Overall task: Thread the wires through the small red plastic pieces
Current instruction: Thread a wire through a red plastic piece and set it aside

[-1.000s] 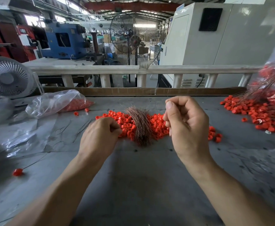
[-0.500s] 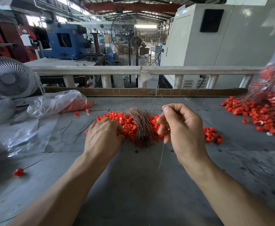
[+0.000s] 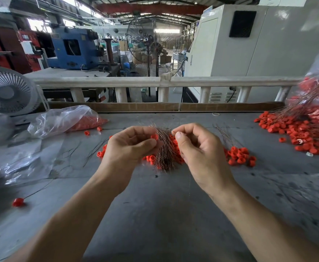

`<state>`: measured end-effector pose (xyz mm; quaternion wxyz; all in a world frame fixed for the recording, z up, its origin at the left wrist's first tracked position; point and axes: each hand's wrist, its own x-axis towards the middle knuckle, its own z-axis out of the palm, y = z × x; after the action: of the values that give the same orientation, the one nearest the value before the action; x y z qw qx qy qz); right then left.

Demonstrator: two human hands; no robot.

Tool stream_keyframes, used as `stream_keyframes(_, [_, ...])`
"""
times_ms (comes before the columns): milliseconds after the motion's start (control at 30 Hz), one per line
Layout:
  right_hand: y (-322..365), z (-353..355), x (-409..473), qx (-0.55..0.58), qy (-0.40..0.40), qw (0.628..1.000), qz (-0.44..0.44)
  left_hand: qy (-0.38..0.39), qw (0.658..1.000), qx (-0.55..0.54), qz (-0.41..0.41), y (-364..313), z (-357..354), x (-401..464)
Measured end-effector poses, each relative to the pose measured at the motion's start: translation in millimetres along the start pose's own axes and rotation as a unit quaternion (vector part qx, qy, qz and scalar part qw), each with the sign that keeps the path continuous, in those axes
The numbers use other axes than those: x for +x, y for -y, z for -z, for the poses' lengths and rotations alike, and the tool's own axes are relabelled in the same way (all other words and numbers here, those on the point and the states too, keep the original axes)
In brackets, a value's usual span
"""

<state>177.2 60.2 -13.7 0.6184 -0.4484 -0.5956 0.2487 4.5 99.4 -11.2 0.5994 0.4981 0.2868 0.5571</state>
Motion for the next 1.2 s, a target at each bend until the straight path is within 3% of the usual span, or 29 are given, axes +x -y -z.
stream_keyframes(200, [-0.3, -1.0, -1.5, -0.014, 0.031, 0.999, 0.017, 0.013, 0.999, -0.033, 0.002, -2.8, -4.1, -2.1])
stream_keyframes(633, [-1.8, -1.0, -2.8, -0.028, 0.067, 0.997, 0.007, 0.031, 0.999, 0.009, -0.011, -5.3, -6.0, -4.1])
stream_keyframes(1200, [-4.9, 0.8, -0.8, -0.025, 0.031, 0.999, -0.003, 0.043, 0.998, 0.045, -0.019, -6.2, -5.9, -6.2])
